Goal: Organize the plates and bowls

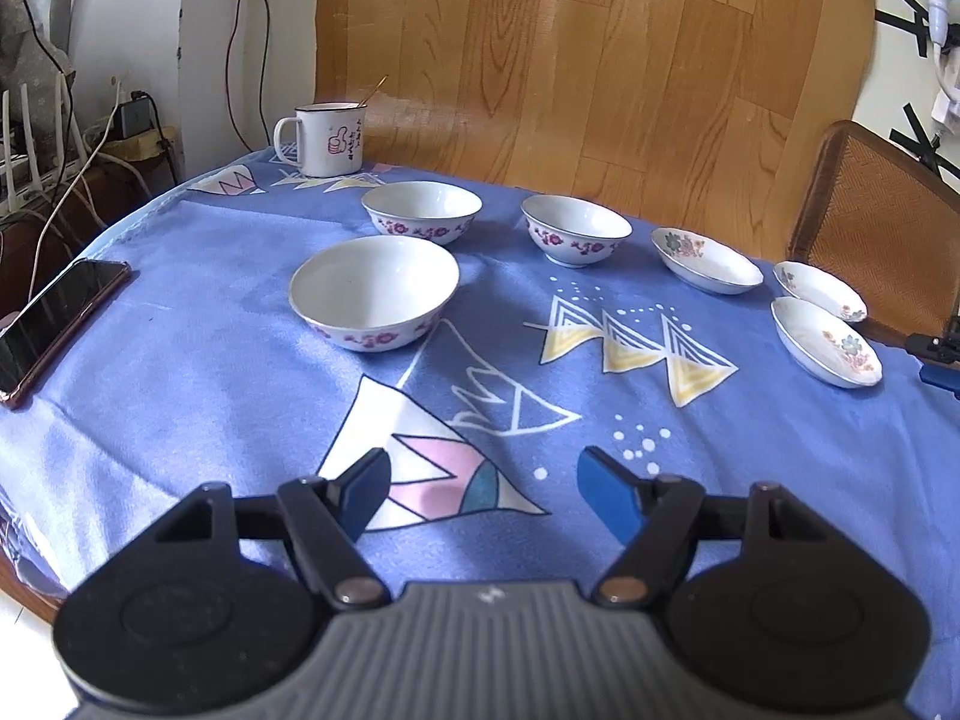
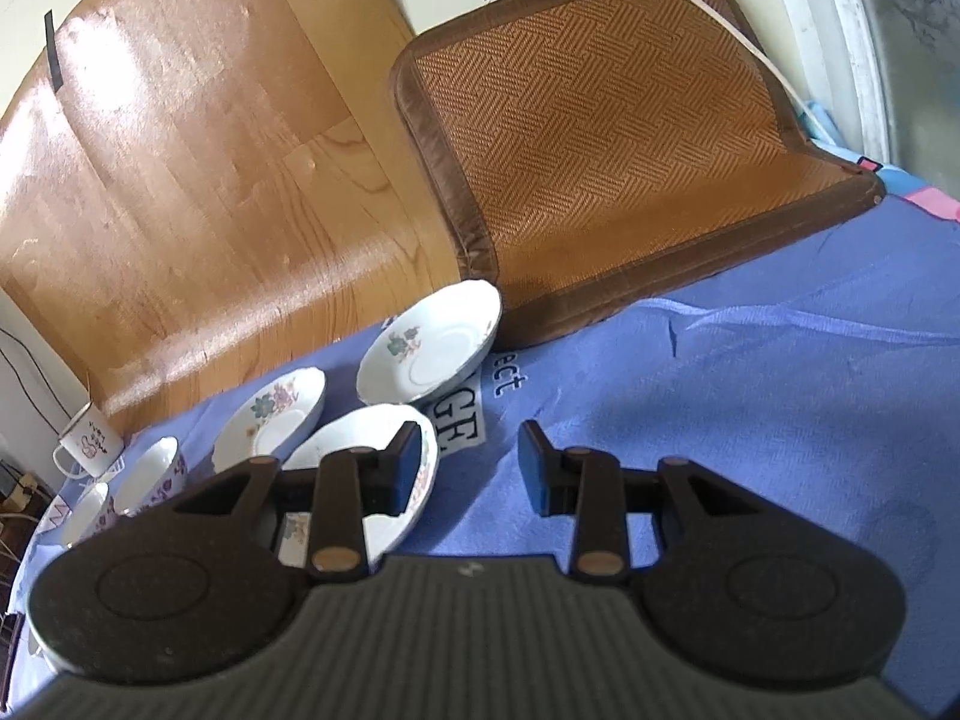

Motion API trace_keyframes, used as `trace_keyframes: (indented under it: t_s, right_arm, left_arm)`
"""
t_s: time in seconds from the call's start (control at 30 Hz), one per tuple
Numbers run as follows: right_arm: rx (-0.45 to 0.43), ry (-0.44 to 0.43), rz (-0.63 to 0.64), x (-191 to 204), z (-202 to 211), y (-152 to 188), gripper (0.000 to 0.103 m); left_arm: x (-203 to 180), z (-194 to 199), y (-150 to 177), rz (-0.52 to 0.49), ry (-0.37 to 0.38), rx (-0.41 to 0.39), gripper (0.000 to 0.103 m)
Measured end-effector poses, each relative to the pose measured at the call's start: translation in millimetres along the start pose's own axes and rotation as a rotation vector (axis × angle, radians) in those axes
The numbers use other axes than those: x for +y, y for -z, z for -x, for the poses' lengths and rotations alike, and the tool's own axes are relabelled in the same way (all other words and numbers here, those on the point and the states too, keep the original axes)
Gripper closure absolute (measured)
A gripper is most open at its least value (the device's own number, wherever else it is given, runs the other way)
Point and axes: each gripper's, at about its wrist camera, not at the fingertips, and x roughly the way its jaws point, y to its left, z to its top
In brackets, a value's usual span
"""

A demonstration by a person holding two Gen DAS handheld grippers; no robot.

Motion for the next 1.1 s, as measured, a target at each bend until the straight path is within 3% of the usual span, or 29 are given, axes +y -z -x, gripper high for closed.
trace_keyframes:
  t_s: [0.33,0.53,0.83,0.97,1.1]
  right_arm:
    - [0.033,-0.013,0.0,-4,-2,1,0.064]
    - [0.037,-0.032,0.049,1,6,2,0.064]
    - [0.053,-0.059,0.094,-1,9,0,0.064]
    - [0.05,-0.082,0.146,11,1,-3,0.065]
    - [0.076,-0.087,0.18,18,-17,-6,0.069]
  left_arm:
    - [-3,-6,-1,0.017,0.023,0.012,0.033]
    - [-14,-15,-8,0.001,0.091,0.012,0.033]
    - [-93,-55,-62,-0.127,0.272,0.029,0.033]
    - [-125,-83,-91,-0.109,0.327,0.064,0.036]
    - [-150,-110,-102,-0.095,0.328,0.119,0.042]
